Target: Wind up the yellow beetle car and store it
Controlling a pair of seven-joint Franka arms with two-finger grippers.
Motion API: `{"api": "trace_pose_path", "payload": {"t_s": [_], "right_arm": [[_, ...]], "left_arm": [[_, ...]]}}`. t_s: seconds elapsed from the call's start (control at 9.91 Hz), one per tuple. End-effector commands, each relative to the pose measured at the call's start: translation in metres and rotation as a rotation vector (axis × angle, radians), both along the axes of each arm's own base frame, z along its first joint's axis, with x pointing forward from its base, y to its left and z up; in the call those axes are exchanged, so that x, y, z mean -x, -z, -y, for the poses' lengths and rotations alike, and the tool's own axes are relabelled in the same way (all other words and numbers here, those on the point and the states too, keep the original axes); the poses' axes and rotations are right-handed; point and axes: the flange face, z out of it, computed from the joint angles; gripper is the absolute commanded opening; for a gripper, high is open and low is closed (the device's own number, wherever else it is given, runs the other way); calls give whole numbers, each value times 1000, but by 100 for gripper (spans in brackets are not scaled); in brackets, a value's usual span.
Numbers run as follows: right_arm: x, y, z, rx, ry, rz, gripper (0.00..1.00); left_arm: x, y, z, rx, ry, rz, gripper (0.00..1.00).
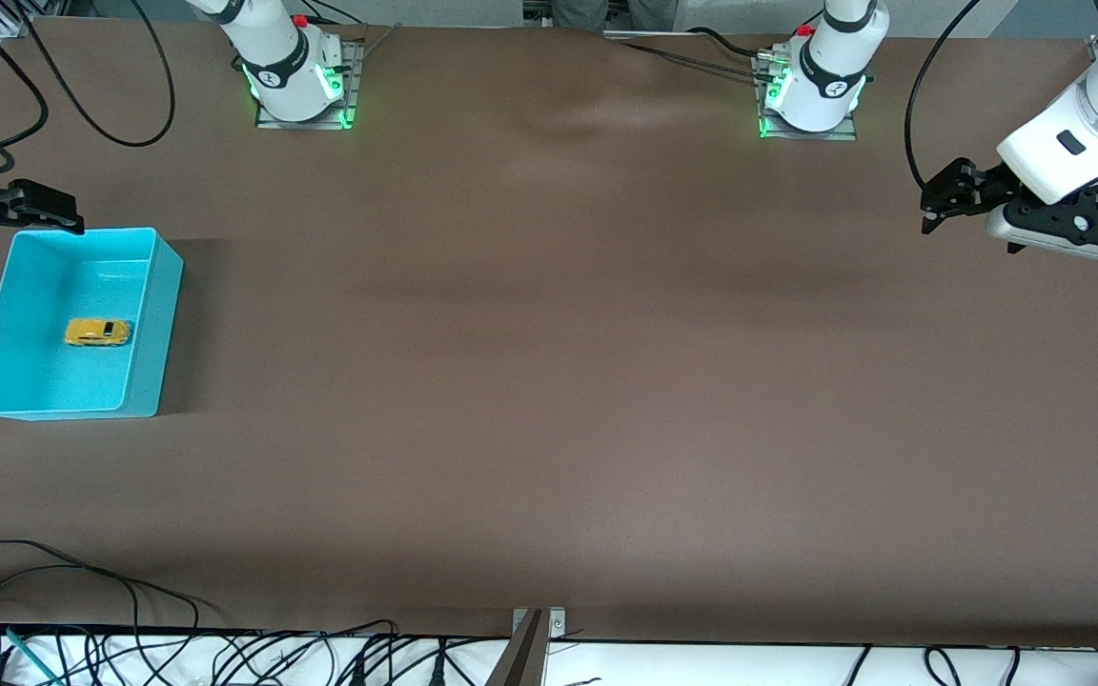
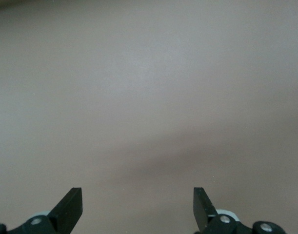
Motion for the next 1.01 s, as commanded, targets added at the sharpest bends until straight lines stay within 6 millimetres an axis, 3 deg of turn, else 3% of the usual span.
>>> {"api": "trace_pose_path", "payload": {"t_s": [0.0, 0.1, 0.3, 0.91], "right_arm": [[32, -15, -11, 46, 42, 42, 100], [30, -13, -6, 25, 63, 46, 100], [32, -17, 23, -63, 144, 59, 100], [35, -15, 28, -54, 183, 47, 100]], "left_arm": [[4, -5, 1, -1, -8, 0, 100], [4, -5, 1, -1, -8, 0, 100], [4, -5, 1, -1, -8, 0, 100], [4, -5, 1, -1, -8, 0, 100]]}}
